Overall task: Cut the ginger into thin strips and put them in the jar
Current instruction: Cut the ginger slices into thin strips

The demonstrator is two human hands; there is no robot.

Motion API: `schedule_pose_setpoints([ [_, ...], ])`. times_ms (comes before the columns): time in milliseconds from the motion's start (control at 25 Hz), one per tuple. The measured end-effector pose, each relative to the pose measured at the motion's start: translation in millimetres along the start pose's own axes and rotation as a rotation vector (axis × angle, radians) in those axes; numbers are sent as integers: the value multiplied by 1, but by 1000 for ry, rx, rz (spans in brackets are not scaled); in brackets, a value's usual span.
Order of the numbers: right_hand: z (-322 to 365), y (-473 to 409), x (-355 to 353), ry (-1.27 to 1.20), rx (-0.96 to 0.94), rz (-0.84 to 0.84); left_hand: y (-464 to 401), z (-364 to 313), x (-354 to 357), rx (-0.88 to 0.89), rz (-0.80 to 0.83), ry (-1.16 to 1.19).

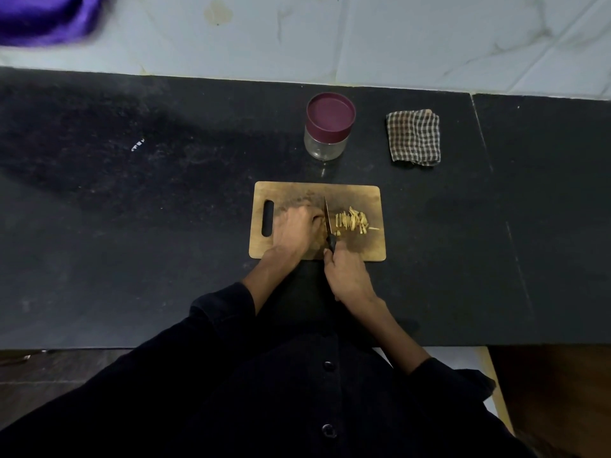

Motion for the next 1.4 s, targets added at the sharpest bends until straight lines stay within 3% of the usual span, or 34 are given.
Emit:
schedule_pose_setpoints([
  [560, -16, 15, 14, 43, 22, 59, -3, 3, 4, -8, -26, -18],
  [800, -25, 13, 7, -56, 63, -1, -2, 2, 3, -5, -20, -25],
  [1080, -18, 13, 1, -83, 28, -5, 4, 4, -1, 35, -52, 105],
  [1400, -1, 5, -2, -29, -2, 2, 0, 0, 2, 8, -13, 38],
])
Point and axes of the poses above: each hand's wrist, its own y-axis away from the middle knuckle, its own x-axis out of the palm, z = x × y, the point moved 1 cm from there along -y, towards the middle knuckle, and after that the axes turned 14 degrees about z, right-handed, at the moved point
